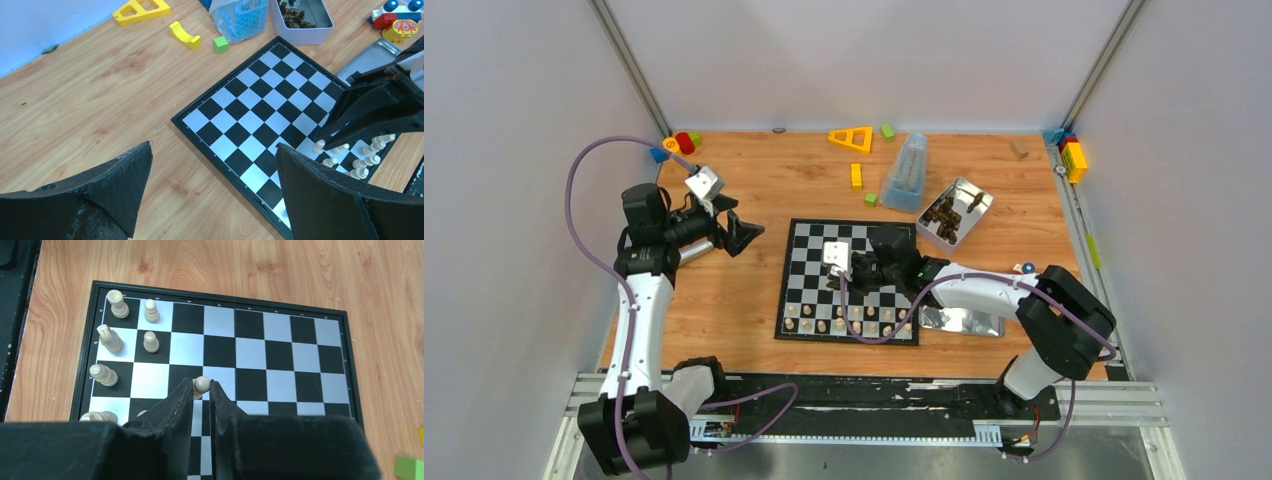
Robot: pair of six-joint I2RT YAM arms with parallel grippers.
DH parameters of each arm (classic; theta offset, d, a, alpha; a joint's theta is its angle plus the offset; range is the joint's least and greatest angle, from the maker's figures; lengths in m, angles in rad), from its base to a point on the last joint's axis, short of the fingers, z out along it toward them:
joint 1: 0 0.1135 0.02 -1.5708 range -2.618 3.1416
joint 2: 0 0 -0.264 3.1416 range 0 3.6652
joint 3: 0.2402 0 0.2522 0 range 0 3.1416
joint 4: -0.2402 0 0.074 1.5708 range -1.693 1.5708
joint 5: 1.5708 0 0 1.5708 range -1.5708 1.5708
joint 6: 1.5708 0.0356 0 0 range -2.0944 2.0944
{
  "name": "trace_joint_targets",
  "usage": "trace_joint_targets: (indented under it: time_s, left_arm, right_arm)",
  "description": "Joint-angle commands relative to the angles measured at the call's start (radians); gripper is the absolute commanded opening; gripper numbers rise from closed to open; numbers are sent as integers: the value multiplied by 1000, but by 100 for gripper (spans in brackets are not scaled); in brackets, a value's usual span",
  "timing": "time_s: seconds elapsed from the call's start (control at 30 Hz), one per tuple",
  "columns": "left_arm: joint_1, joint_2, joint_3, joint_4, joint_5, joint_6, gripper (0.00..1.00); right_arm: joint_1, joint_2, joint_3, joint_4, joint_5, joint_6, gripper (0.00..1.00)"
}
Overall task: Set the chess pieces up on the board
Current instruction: Place the chess piece on the chessboard.
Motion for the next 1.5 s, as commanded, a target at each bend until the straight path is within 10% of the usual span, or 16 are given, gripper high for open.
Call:
trace_joint_targets:
  time_s: [0.0, 1.47]
  left_arm:
    - [6, -34, -9, 32, 14, 38, 100]
    - [6, -29, -38, 55, 5, 59, 100]
  right_arm:
    - [35, 27, -36, 148, 7, -21, 0]
    - [112, 142, -49, 159, -1, -33, 7]
